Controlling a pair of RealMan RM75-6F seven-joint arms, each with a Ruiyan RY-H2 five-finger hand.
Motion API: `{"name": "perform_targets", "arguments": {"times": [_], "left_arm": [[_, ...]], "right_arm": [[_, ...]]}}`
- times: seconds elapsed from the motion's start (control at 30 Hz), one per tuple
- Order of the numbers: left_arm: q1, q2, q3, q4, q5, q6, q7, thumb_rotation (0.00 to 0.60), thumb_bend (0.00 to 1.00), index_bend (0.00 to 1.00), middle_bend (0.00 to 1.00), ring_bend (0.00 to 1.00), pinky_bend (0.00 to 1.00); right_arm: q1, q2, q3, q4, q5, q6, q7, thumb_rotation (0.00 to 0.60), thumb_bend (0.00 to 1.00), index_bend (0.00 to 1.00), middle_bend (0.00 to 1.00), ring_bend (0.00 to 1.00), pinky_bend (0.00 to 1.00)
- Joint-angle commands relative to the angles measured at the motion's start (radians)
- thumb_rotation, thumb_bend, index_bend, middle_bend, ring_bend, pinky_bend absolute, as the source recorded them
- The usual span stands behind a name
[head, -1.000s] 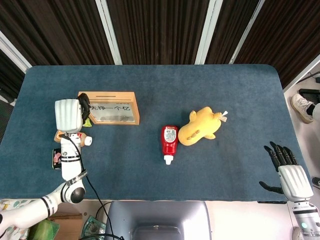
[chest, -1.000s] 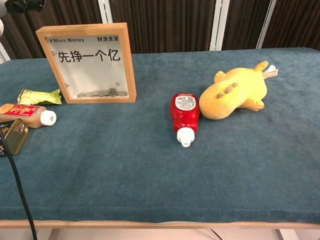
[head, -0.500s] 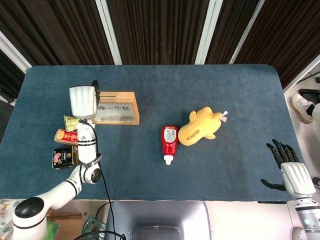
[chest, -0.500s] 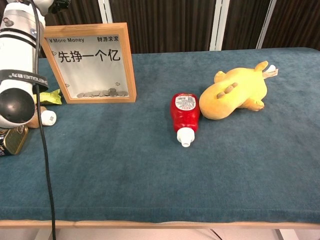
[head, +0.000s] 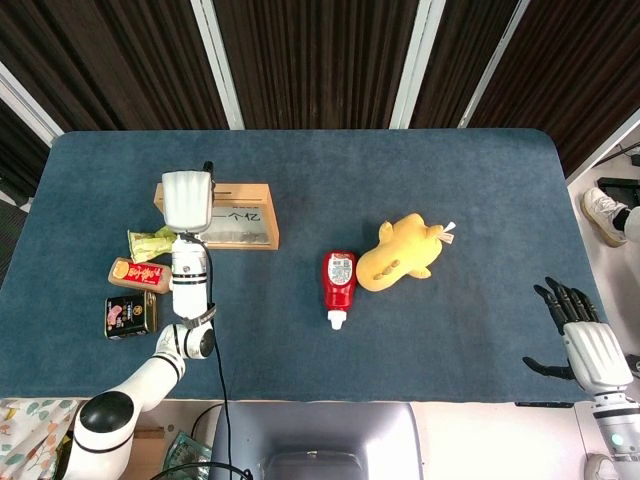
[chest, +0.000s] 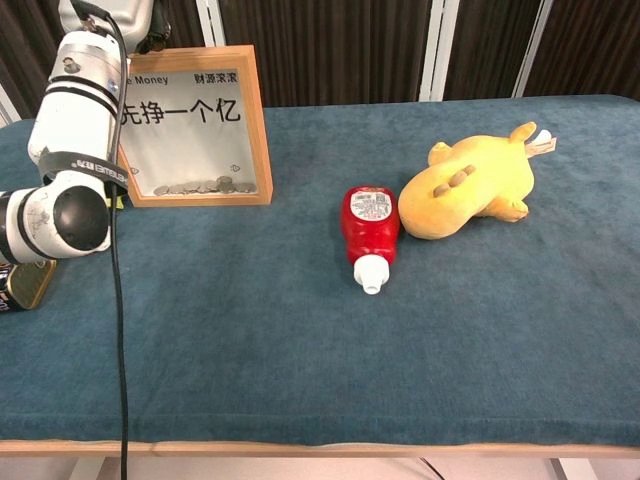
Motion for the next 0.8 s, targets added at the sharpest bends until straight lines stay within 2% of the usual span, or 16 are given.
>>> {"name": "perform_targets", "arguments": {"times": [0.03,0.8], "left_arm": [[-0.011,-0.013,0.011,0.028,-0.006,-0.007,-0.017,0.6,0.68,0.66,1.0,1.0,1.0],[-0.023,-0.032,0.057,0.108,-0.027,-0.045,-0.042,0.6,0.68,0.65,1.0,1.0,1.0]], "right_arm": [[-0.001,0.0,0.0,0.001,-0.001,0.002,-0.001,0.6,0.2,0.0,0.0,0.0,0.0],[-0.004,0.006,-0.001,0.0,0.002,0.009,0.007,0.6,0.2,0.0,0.0,0.0,0.0]]}}
